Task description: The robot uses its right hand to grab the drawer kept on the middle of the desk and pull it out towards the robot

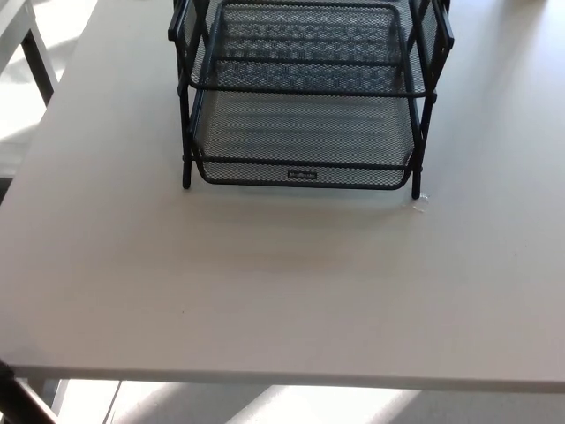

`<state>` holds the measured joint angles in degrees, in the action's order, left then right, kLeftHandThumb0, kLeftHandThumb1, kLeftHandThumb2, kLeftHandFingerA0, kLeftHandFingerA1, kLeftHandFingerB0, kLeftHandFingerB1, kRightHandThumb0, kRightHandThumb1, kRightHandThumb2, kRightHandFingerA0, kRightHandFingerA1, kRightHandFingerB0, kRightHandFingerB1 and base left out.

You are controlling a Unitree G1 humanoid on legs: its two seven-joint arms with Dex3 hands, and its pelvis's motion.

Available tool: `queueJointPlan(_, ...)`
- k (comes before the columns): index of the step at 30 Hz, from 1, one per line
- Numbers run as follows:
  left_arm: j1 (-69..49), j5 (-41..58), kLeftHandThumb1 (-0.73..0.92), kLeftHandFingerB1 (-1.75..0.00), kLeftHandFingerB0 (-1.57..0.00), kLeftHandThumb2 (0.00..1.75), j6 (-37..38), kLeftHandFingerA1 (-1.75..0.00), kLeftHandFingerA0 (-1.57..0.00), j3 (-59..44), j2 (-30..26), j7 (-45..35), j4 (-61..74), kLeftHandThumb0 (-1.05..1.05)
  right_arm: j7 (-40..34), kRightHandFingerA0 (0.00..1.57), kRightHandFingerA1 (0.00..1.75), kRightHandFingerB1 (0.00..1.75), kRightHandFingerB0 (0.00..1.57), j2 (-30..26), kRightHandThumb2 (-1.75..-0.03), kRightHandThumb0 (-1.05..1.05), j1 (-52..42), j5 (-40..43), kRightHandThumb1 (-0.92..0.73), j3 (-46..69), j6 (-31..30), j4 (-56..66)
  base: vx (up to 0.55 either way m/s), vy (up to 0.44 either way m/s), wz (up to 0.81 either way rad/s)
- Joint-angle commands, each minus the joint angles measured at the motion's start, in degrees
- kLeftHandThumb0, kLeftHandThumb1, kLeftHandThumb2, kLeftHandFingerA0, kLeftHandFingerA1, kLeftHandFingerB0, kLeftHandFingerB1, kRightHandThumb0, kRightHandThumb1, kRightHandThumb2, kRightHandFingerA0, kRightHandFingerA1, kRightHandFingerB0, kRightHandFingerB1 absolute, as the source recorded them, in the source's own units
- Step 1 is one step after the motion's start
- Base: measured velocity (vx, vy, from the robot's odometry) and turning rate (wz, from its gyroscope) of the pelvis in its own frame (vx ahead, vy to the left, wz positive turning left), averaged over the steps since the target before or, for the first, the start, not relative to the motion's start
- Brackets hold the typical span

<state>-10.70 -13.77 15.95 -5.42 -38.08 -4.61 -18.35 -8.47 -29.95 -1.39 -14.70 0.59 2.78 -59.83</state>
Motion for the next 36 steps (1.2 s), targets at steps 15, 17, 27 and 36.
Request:
queueJointPlan(15,-1.94,-5.43,0.57,-0.56,-0.80,0.57,14.52,-0.83,-0.77,-0.03,-9.76,-1.69,8.62,-0.28,4.43,0.41,0.59,0.27,0.15,-18.03,-0.60,-0.52,0.26,0.56,-0.62,3.14,-1.80,-3.18,0.00,0.000,0.00)
queueJointPlan(17,-2.02,-4.56,0.56,-0.56,-0.81,0.57,14.53,-0.84,-0.77,-0.21,-9.63,-2.35,8.78,-0.28,6.73,0.36,0.60,0.36,0.07,-19.47,-0.79,-0.62,1.68,-0.22,-0.51,2.19,-4.13,-3.91,0.00,0.000,0.00)
queueJointPlan(27,-1.78,-4.99,0.57,-0.55,-0.81,0.57,15.13,-0.84,-0.78,-0.54,-9.64,-2.67,8.03,-0.28,5.35,0.24,0.58,0.37,0.11,-24.75,-0.75,-0.57,-5.31,6.85,-0.48,17.08,-3.52,9.54,0.00,0.000,0.00)
queueJointPlan(36,-2.10,-5.26,0.57,-0.56,-0.80,0.57,15.12,-0.84,-0.78,-0.87,-9.48,-2.39,8.21,-0.28,-9.46,0.37,0.66,0.30,0.24,-22.71,-0.57,-0.59,-9.49,0.59,-0.54,29.23,-2.39,33.39,0.00,0.000,0.00)
